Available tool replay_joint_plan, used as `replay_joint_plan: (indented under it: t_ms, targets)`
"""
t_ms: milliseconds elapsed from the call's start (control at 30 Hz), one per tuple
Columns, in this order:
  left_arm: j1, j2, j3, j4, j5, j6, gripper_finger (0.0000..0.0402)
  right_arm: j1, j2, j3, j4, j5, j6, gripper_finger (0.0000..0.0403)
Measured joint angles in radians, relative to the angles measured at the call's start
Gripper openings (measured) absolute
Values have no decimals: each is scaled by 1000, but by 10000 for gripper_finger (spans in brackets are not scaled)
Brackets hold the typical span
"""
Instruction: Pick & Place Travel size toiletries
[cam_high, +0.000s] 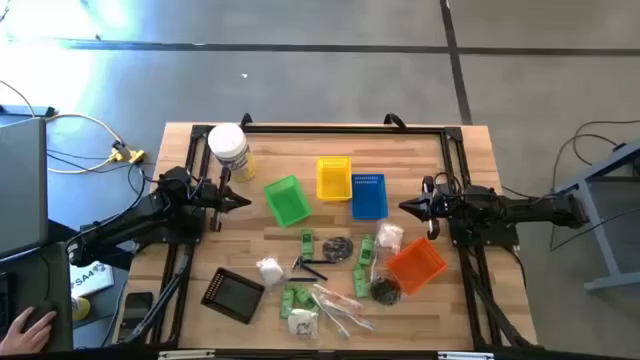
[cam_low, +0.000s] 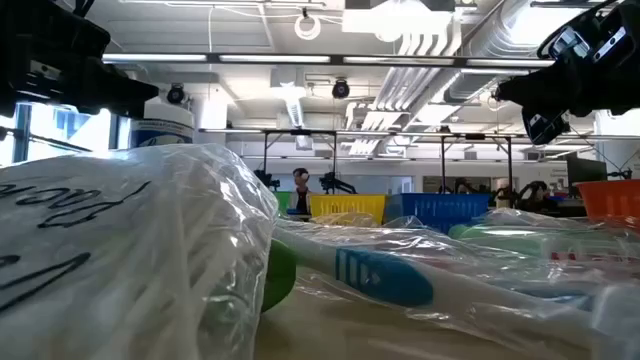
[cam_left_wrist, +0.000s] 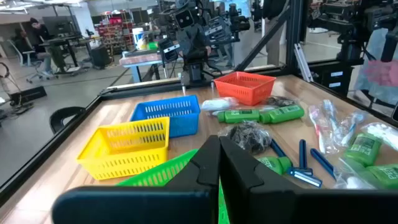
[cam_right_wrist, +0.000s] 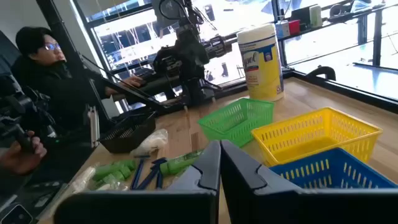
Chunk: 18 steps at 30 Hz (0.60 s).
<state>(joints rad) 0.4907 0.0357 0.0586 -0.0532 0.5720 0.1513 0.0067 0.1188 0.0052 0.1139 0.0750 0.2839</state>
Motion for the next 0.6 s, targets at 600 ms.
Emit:
replay_joint_plan:
  t_ms: [600]
  targets:
    - [0,0,0,6,0,0,0,0,0,0,17,0,0,3]
